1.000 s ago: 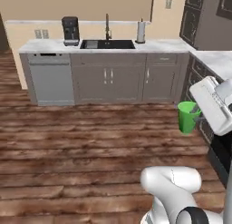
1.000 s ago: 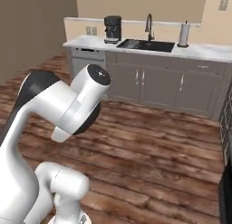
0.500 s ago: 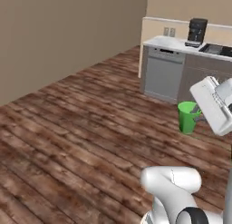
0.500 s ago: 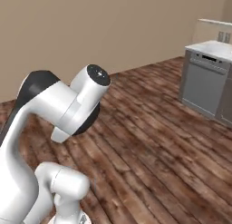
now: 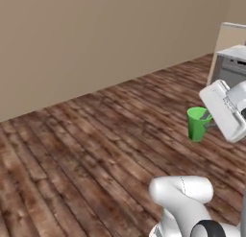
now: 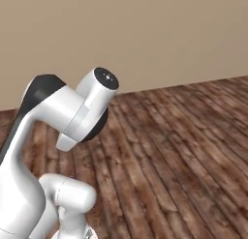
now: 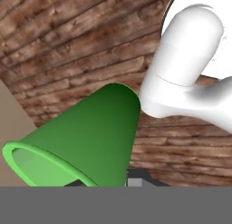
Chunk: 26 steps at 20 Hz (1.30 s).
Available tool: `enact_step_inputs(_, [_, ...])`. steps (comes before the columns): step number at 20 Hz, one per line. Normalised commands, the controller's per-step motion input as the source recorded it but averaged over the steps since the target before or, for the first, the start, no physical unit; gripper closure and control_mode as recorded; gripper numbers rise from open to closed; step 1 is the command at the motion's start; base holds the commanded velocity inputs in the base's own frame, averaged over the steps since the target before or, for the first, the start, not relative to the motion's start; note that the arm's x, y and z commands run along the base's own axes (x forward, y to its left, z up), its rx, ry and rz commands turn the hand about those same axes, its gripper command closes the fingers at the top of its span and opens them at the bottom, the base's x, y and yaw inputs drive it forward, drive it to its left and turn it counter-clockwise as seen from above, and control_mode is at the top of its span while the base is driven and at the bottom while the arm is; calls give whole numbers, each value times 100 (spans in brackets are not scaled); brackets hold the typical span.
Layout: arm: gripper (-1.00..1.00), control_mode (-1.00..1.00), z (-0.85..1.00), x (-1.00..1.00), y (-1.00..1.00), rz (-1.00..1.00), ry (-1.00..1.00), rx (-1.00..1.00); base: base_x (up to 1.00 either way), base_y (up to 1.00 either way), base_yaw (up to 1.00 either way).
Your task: There is a tray on the dining counter. Grab the cup, mug, and pitcher and place them on the tray. The pitcher may be placed next to the tray if it cannot fit the tray.
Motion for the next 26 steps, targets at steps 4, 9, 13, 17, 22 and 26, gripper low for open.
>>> enact_step_inputs(4, [100,100,0,0,0,0,0,0,100,0,-8])
enact_step_inputs(9, [100,100,0,0,0,0,0,0,100,0,-13])
enact_step_inputs(13, [100,100,0,0,0,0,0,0,100,0,-14])
enact_step_inputs(17, [100,100,0,0,0,0,0,0,100,0,-18])
enact_step_inputs(22, [100,100,0,0,0,0,0,0,100,0,-24])
enact_step_inputs(26, [100,100,0,0,0,0,0,0,100,0,-32])
